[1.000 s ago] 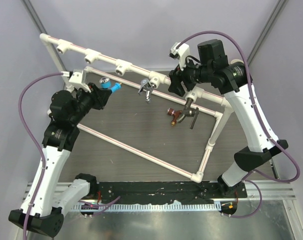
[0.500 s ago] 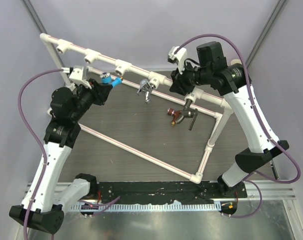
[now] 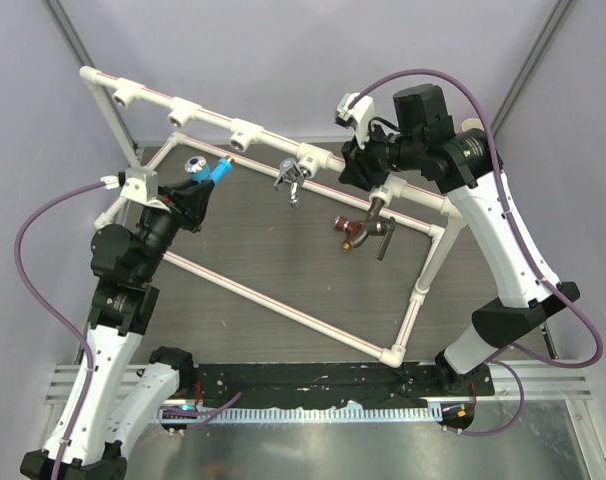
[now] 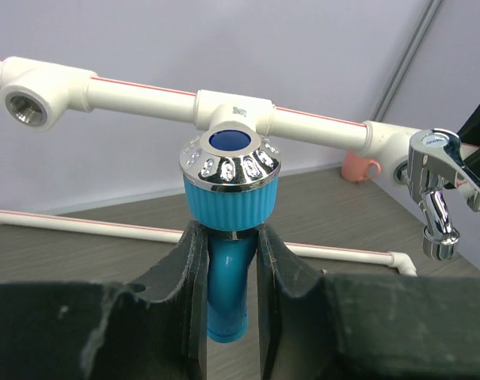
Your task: Install the water faucets
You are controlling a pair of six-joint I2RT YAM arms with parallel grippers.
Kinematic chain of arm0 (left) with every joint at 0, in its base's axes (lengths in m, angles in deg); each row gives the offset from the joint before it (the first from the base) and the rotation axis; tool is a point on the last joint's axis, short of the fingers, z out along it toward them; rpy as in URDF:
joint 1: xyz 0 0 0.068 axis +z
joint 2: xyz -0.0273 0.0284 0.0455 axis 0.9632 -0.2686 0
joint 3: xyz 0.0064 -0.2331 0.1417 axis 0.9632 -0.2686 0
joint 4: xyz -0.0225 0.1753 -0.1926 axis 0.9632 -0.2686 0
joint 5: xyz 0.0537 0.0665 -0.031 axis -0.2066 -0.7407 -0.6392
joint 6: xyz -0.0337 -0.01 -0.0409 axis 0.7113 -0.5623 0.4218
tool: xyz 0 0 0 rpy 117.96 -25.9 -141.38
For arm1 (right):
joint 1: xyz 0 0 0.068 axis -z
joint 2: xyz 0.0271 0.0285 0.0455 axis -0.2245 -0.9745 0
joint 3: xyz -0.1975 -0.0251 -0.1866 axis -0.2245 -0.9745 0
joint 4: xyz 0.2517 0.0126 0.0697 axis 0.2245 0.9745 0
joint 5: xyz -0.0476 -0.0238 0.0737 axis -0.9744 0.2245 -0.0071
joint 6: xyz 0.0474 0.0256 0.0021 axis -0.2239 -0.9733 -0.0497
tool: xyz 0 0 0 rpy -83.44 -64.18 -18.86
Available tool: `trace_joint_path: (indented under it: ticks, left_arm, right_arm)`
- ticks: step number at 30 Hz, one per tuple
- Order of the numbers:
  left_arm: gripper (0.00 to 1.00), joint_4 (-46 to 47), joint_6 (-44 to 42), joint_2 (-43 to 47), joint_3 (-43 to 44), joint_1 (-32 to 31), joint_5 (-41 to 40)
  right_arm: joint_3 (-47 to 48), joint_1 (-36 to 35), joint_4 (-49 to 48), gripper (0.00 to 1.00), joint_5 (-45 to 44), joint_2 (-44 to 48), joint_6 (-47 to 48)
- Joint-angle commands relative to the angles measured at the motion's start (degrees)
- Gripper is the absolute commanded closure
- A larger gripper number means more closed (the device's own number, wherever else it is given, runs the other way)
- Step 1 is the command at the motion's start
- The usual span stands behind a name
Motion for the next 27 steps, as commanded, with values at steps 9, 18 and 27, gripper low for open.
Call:
trace_joint_path:
  ticks: [9,18,27]
  left_arm:
    - [1.0,8.7,-0.3,-5.1,4.2,0.4,-1.4]
    - [1.0,9.5,-0.3,-6.6,4.8,0.4,-0.9]
    - [1.0,8.9,-1.0,-7.6,5.4,0.4,-1.3]
  right_arm:
    - [-2.3,0.1,-3.1,0.99,-1.1,1.5,-3.1]
    - [-3.1,0.1,-3.4,0.99,-2.3,1.6,-2.8]
    - [-3.4,0.1,-3.6,0.99,-2.4,2.0,-3.0]
